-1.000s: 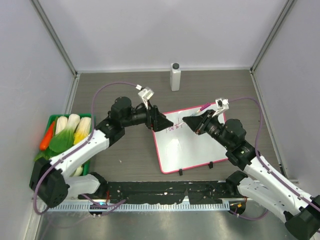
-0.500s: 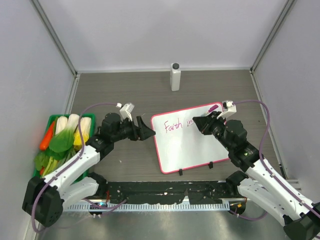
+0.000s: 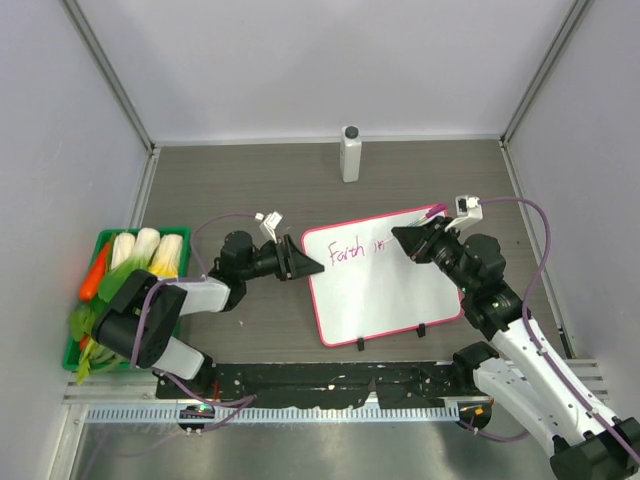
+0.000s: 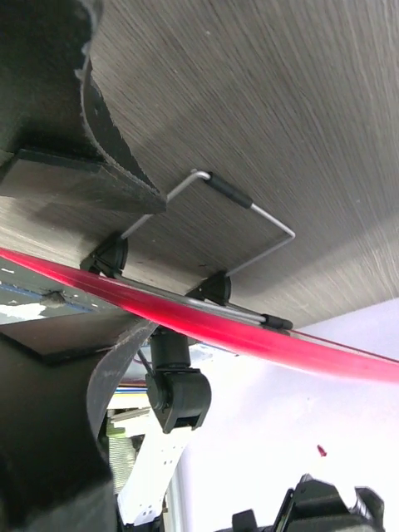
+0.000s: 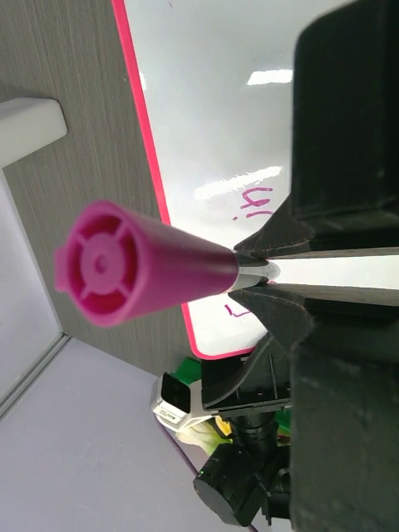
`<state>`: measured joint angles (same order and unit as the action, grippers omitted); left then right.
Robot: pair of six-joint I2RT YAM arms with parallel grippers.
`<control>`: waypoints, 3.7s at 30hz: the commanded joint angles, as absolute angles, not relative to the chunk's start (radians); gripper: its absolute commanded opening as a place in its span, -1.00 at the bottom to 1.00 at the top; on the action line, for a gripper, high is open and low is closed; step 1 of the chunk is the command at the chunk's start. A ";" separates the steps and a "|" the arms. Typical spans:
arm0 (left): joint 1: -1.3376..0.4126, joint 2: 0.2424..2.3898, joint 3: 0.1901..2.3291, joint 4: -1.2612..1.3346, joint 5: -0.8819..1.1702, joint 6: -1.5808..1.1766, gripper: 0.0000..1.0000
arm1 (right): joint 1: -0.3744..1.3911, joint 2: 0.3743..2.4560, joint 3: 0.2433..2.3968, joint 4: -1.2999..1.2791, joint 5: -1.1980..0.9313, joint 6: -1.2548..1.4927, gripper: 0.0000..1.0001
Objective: Write a sentence on the whiteboard
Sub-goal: Write with the whiteboard marker on the whiteboard.
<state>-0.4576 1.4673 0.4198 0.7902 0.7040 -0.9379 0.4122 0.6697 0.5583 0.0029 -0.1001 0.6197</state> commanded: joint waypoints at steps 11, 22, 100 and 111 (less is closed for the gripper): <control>-0.408 1.460 0.554 0.568 0.739 -0.677 -1.00 | 0.305 0.644 0.523 0.069 -0.213 0.572 -0.98; -0.316 1.394 0.509 0.390 0.706 -0.551 -1.00 | 0.305 0.661 0.529 0.064 -0.160 0.497 -0.98; -0.267 1.289 0.515 0.176 0.459 -0.416 -1.00 | 0.712 0.871 0.457 0.256 0.434 0.348 -0.98; -0.267 1.293 0.515 0.179 0.462 -0.416 -1.00 | 0.712 0.815 0.486 0.252 0.443 0.357 -0.97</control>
<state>-0.3065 1.2598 0.5385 0.2161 0.7750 -0.5934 0.7078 0.8482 0.4549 0.2520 0.4175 0.3511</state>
